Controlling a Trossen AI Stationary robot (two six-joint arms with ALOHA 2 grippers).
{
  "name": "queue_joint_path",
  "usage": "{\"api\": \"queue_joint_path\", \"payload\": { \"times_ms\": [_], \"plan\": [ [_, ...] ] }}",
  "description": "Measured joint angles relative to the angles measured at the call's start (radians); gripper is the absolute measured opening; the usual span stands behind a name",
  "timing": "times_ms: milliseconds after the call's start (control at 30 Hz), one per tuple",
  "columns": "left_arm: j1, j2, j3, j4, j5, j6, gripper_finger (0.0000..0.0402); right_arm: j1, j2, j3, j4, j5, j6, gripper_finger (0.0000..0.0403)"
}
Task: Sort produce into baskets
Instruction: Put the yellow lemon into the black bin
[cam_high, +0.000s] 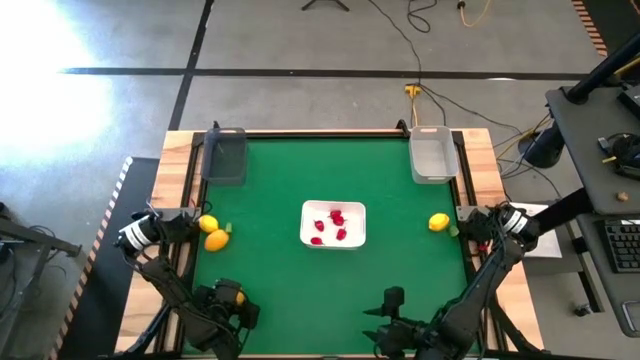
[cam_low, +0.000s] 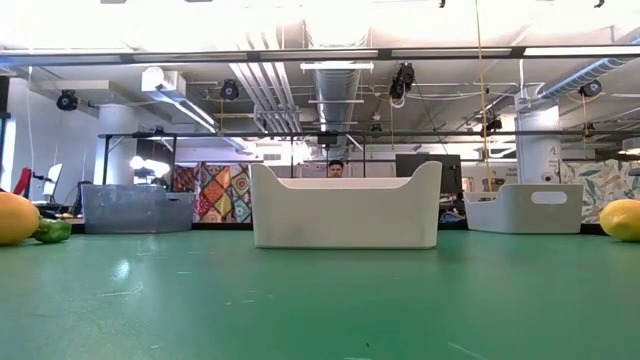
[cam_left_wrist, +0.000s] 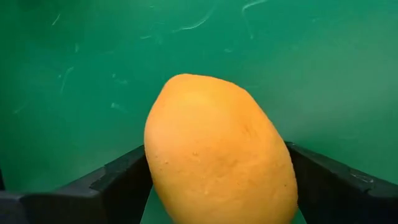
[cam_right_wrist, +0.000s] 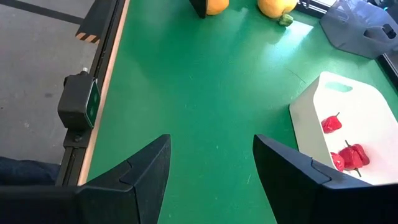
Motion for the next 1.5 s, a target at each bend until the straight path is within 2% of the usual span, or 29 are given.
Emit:
{"api": "queue_joint_path", "payload": {
  "times_ms": [133, 333, 433, 600, 700, 800, 933, 1033, 1267, 1333, 1400, 1500],
  "plan": [
    [0.015, 0.000, 0.000, 0.014, -0.001, 0.036, 0.0301, 0.000, 0.000, 0.000, 0.000, 0.000, 0.000, 0.0221],
    [0.040, 0.000, 0.023, 0.012, -0.017, 0.095, 0.0250, 0.000, 0.000, 0.000, 0.000, 0.000, 0.000, 0.0221],
    [0.057, 0.000, 0.052, -0.016, -0.054, 0.136, 0.0245, 0.000, 0.000, 0.000, 0.000, 0.000, 0.000, 0.0221],
    [0.109, -0.041, 0.112, -0.180, -0.151, 0.202, 0.0262, -0.016, 0.000, 0.000, 0.001, 0.009, -0.014, 0.0221],
    [0.175, -0.101, 0.127, -0.311, -0.195, 0.257, 0.0261, -0.033, 0.000, 0.000, 0.000, 0.010, -0.017, 0.0221],
    [0.271, -0.184, 0.117, -0.364, -0.256, 0.352, 0.0254, -0.042, 0.000, 0.000, 0.000, 0.009, -0.044, 0.0221],
    [0.453, -0.313, 0.073, -0.364, -0.327, 0.569, 0.0252, -0.046, 0.000, 0.000, -0.003, -0.002, -0.062, 0.0221],
    [0.636, -0.402, 0.039, -0.364, -0.363, 0.764, 0.0253, -0.046, 0.000, 0.000, -0.039, -0.010, -0.063, 0.0221],
    [1.192, -0.548, -0.037, -0.250, -0.402, 1.275, 0.0253, -0.065, 0.000, 0.000, -0.252, 0.017, -0.038, 0.0221],
    [1.363, -0.561, -0.056, -0.162, -0.394, 1.429, 0.0253, -0.090, 0.000, 0.000, -0.291, 0.025, -0.037, 0.0221],
    [1.520, -0.565, -0.081, -0.058, -0.343, 1.569, 0.0253, -0.117, 0.000, 0.000, -0.326, 0.025, -0.036, 0.0221],
    [1.715, -0.548, -0.123, 0.087, -0.255, 1.693, 0.0253, -0.154, 0.000, 0.000, -0.378, 0.025, -0.035, 0.0221]
  ]
}}
